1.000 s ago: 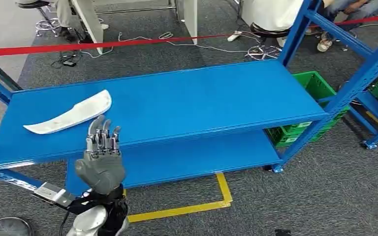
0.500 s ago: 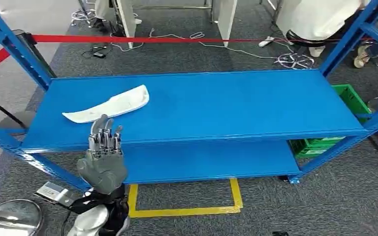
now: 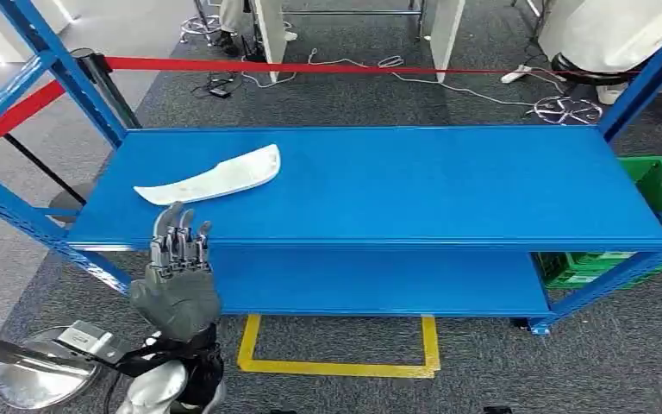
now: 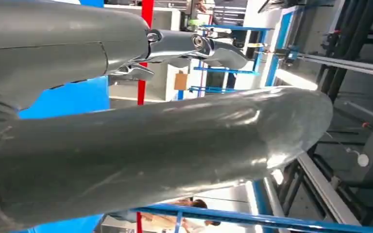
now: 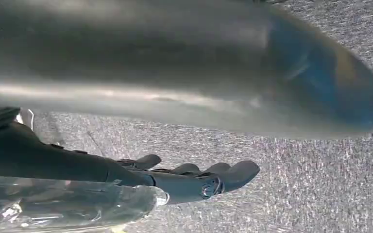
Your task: Take the parts from the cabinet and place them on the table.
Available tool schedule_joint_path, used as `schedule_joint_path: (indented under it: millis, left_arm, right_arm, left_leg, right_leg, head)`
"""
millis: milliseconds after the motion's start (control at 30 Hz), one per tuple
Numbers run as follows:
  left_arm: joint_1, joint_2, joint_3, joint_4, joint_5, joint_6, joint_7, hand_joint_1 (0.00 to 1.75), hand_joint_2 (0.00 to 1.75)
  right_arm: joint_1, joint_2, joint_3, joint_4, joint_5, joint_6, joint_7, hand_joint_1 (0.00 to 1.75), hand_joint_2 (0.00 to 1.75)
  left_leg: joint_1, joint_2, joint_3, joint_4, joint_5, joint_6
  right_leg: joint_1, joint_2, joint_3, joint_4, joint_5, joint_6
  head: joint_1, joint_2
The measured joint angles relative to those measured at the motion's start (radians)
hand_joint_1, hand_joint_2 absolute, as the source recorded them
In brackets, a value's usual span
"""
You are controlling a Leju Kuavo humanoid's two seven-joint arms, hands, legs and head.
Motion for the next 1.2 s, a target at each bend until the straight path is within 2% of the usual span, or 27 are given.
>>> schedule_joint_path:
  millis: [33, 67, 100, 200, 233, 267, 300, 367, 400, 433, 467, 533, 567, 600, 633, 700, 767, 800, 867, 900, 933, 967, 1000, 1067, 1100, 1133, 1200]
  left_arm:
    - [0.0, 0.0, -0.001, 0.0, 0.0, 0.0, 0.0, 0.0, 0.0]
    - [0.0, 0.0, -0.002, 0.0, 0.0, 0.0, 0.0, 0.0, 0.0]
    - [-0.001, 0.0, -0.003, 0.0, 0.0, 0.0, 0.0, 0.0, 0.0]
    - [-0.001, 0.0, -0.007, 0.001, 0.001, -0.001, 0.0, 0.0, 0.0]
    - [-0.002, 0.0, -0.009, 0.001, 0.001, -0.002, 0.0, 0.0, 0.0]
    - [-0.003, 0.0, -0.011, 0.001, 0.001, -0.002, 0.0, 0.0, 0.0]
    - [-0.004, 0.0, -0.015, 0.001, 0.001, -0.003, 0.0, 0.0, 0.0]
    - [-0.004, 0.001, -0.016, 0.002, 0.003, -0.004, 0.0, 0.0, 0.0]
    - [-0.004, 0.001, -0.016, 0.003, 0.004, -0.004, 0.0, 0.0, 0.0]
    - [-0.004, 0.001, -0.016, 0.003, 0.004, -0.004, 0.0, 0.0, 0.0]
    - [-0.004, 0.001, -0.016, 0.003, 0.004, -0.004, 0.0, 0.0, 0.0]
    - [-0.004, 0.001, -0.016, 0.003, 0.004, -0.004, 0.0, 0.0, 0.0]
    - [-0.004, 0.001, -0.016, 0.003, 0.004, -0.004, 0.0, 0.0, 0.0]
    - [-0.005, 0.001, -0.016, 0.003, 0.004, -0.004, 0.0, 0.0, 0.0]
    - [-0.005, 0.002, -0.017, 0.003, 0.005, -0.004, 0.0, 0.0, 0.0]
    - [-0.005, 0.003, -0.017, 0.003, 0.006, -0.004, 0.0, 0.0, 0.0]
    - [-0.005, 0.003, -0.017, 0.003, 0.007, -0.004, 0.0, 0.0, 0.0]
    - [-0.006, 0.003, -0.018, 0.003, 0.007, -0.004, 0.0, 0.0, 0.0]
    - [-0.006, 0.005, -0.018, 0.003, 0.007, -0.004, 0.0, 0.0, 0.0]
    - [-0.005, 0.005, -0.017, 0.004, 0.007, -0.004, 0.0, 0.0, 0.0]
    - [-0.006, 0.005, -0.017, 0.004, 0.008, -0.004, 0.0, 0.0, 0.0]
    - [-0.006, 0.005, -0.017, 0.005, 0.008, -0.004, 0.0, 0.0, 0.0]
    - [-0.006, 0.005, -0.018, 0.005, 0.007, -0.009, 0.0, 0.0, 0.0]
    - [-0.01, 0.008, -0.026, 0.005, 0.012, -0.05, 0.0, 0.0, 0.0]
    - [-0.013, 0.009, -0.028, 0.006, 0.027, -0.083, 0.002, 0.0, 0.0]
    - [-0.017, 0.009, -0.029, 0.007, 0.038, -0.105, 0.007, 0.0, 0.0]
    - [-0.015, 0.009, -0.029, 0.015, 0.055, -0.113, 0.009, 0.0, 0.0]
  right_arm:
    - [-0.001, 0.0, 0.0, 0.0, 0.002, 0.0, 0.002, 0.0, 0.0]
    - [-0.002, 0.0, 0.0, 0.0, 0.005, 0.0, 0.007, 0.0, 1.75]
    - [-0.003, 0.0, 0.0, 0.0, 0.01, 0.0, 0.015, 0.0, 1.75]
    - [-0.003, 0.0, 0.0, 0.0, 0.029, 0.008, 0.068, 0.0, 1.75]
    - [-0.003, 0.0, 0.0, 0.0, 0.032, 0.009, 0.082, 0.0, 1.75]
    - [-0.003, 0.0, 0.0, 0.0, 0.032, 0.009, 0.086, 0.0, 1.75]
    - [-0.003, 0.0, 0.0, 0.0, 0.031, 0.01, 0.085, 0.0, 1.75]
    - [-0.002, 0.0, 0.0, 0.0, 0.029, 0.011, 0.084, 0.0, 1.75]
    - [0.0, 0.0, 0.0, 0.0, 0.029, 0.011, 0.083, 0.0, 1.75]
    - [0.001, 0.0, 0.0, 0.0, 0.029, 0.011, 0.083, 0.0, 1.75]
    - [0.001, 0.0, 0.0, 0.0, 0.029, 0.011, 0.083, 0.0, 1.75]
    - [0.0, 0.0, 0.0, 0.0, 0.029, 0.011, 0.082, 0.0, 1.75]
    - [0.0, 0.0, 0.0, 0.0, 0.029, 0.012, 0.082, 0.0, 1.75]
    - [-0.002, 0.002, 0.0, 0.0, 0.029, 0.012, 0.082, 0.0, 1.75]
    - [-0.002, 0.003, 0.0, 0.0, 0.029, 0.013, 0.082, 0.0, 1.75]
    - [-0.001, 0.003, 0.0, 0.0, 0.028, 0.013, 0.082, 0.0, 1.75]
    - [-0.001, 0.003, 0.0, 0.0, 0.028, 0.013, 0.082, 0.0, 1.75]
    - [-0.002, 0.003, 0.0, 0.0, 0.028, 0.013, 0.08, 0.0, 1.75]
    - [-0.002, 0.003, 0.0, 0.0, 0.029, 0.014, 0.079, 0.0, 1.75]
    - [-0.001, 0.003, 0.0, 0.0, 0.028, 0.018, 0.076, 0.0, 1.75]
    - [-0.001, 0.003, 0.0, 0.0, 0.028, 0.022, 0.073, 0.0, 1.75]
    - [-0.001, 0.003, 0.0, 0.0, 0.028, 0.024, 0.07, 0.0, 1.75]
    - [-0.001, 0.003, 0.0, 0.0, 0.028, 0.027, 0.065, 0.0, 1.75]
    - [-0.002, 0.003, 0.0, 0.0, 0.03, 0.034, 0.055, 0.0, 1.75]
    - [-0.002, 0.003, 0.0, 0.0, 0.031, 0.04, 0.051, 0.0, 1.75]
    - [-0.003, 0.003, 0.0, 0.0, 0.031, 0.044, 0.049, 0.0, 1.75]
    - [-0.002, 0.003, 0.0, 0.0, 0.03, 0.054, 0.039, 0.0, 1.75]
  left_leg:
    - [0.0, 0.002, 0.046, -0.082, 0.036, 0.004]
    - [0.0, 0.009, 0.082, -0.142, 0.048, 0.008]
    - [-0.001, 0.007, 0.094, -0.179, 0.034, 0.014]
    - [-0.006, 0.005, 0.087, -0.174, 0.036, 0.032]
    - [0.002, 0.005, 0.092, -0.183, 0.042, 0.04]
    - [0.003, 0.005, 0.094, -0.183, 0.042, 0.042]
    - [0.003, 0.006, 0.093, -0.183, 0.042, 0.048]
    - [0.002, 0.006, 0.093, -0.183, 0.041, 0.051]
    - [0.002, 0.006, 0.093, -0.182, 0.041, 0.051]
    - [0.002, 0.005, 0.094, -0.182, 0.04, 0.051]
    - [0.003, 0.004, 0.095, -0.182, 0.04, 0.05]
    - [0.006, 0.0, 0.099, -0.179, 0.036, 0.044]
    - [0.006, -0.001, 0.1, -0.176, 0.032, 0.039]
    - [-0.002, -0.003, 0.096, -0.169, 0.029, 0.029]
    - [-0.003, -0.004, 0.094, -0.169, 0.032, 0.025]
    - [0.001, -0.004, 0.096, -0.177, 0.037, 0.016]
    - [0.004, 0.0, 0.093, -0.169, 0.024, 0.005]
    - [0.003, 0.002, 0.074, -0.13, -0.006, 0.001]
    - [0.003, 0.002, -0.002, 0.028, -0.084, -0.003]
    - [0.003, 0.002, -0.037, 0.099, -0.108, -0.003]
    - [0.003, 0.002, -0.057, 0.136, -0.11, -0.002]
    - [0.003, 0.002, -0.053, 0.123, -0.087, 0.0]
    - [0.003, 0.002, -0.029, 0.072, -0.046, 0.004]
    - [0.002, 0.004, 0.055, -0.093, 0.037, 0.014]
    - [0.001, 0.01, 0.079, -0.142, 0.043, 0.019]
    - [0.001, 0.008, 0.087, -0.171, 0.03, 0.019]
    - [-0.004, 0.005, 0.081, -0.165, 0.033, 0.027]
  right_leg:
    - [0.0, 0.0, 0.002, 0.0, 0.0, 0.002]
    - [0.002, 0.0, 0.002, 0.0, 0.0, 0.007]
    - [0.01, 0.002, -0.004, 0.008, -0.004, 0.014]
    - [0.005, -0.002, -0.001, -0.005, 0.003, 0.033]
    - [0.004, -0.002, -0.006, -0.003, -0.001, 0.039]
    - [0.004, 0.001, -0.012, 0.017, -0.017, 0.043]
    - [0.004, 0.002, -0.04, 0.078, -0.054, 0.047]
    - [0.003, 0.002, -0.115, 0.24, -0.126, 0.052]
    - [0.003, 0.002, -0.142, 0.296, -0.142, 0.055]
    - [0.002, 0.002, -0.151, 0.306, -0.134, 0.056]
    - [0.002, 0.002, -0.136, 0.27, -0.103, 0.056]
    - [-0.002, 0.002, -0.054, 0.101, -0.012, 0.057]
    - [-0.005, 0.003, -0.019, 0.031, 0.014, 0.059]
    - [-0.001, 0.013, -0.003, 0.008, -0.004, 0.055]
    - [-0.003, 0.014, -0.009, 0.01, 0.0, 0.04]
    - [0.004, 0.015, -0.013, 0.014, 0.0, 0.026]
    - [-0.001, 0.014, -0.012, 0.008, 0.005, 0.011]
    - [-0.001, 0.013, -0.013, 0.008, 0.005, 0.005]
    - [0.0, 0.01, -0.015, 0.008, 0.005, -0.001]
    - [0.002, 0.008, -0.016, 0.008, 0.005, -0.002]
    - [0.003, 0.007, -0.016, 0.008, 0.005, -0.002]
    - [0.003, 0.008, -0.015, 0.008, 0.005, -0.002]
    - [0.003, 0.008, -0.014, 0.008, 0.005, -0.002]
    - [0.003, 0.009, -0.011, 0.008, 0.004, 0.001]
    - [0.008, 0.009, -0.013, 0.01, 0.004, 0.007]
    - [0.012, 0.011, -0.019, 0.015, 0.002, 0.013]
    - [0.006, 0.009, -0.018, 0.005, 0.01, 0.028]
  head:
    - [0.0, 0.0]
    - [0.0, 0.0]
    - [0.0, 0.0]
    - [0.003, 0.0]
    - [0.0, 0.0]
    - [0.005, 0.0]
    - [0.012, 0.0]
    - [0.013, 0.0]
    - [0.013, 0.0]
    - [0.012, 0.0]
    - [0.013, 0.0]
    - [0.013, 0.0]
    - [0.013, 0.0]
    - [0.016, 0.0]
    - [0.012, 0.0]
    - [0.011, 0.0]
    - [0.011, 0.0]
    - [0.003, 0.0]
    - [0.0, 0.0]
    - [0.0, 0.0]
    - [0.001, 0.0]
    - [0.0, 0.0]
    - [0.0, 0.0]
    - [0.0, 0.0]
    - [0.0, 0.0]
    - [0.0, 0.0]
    - [0.001, 0.0]
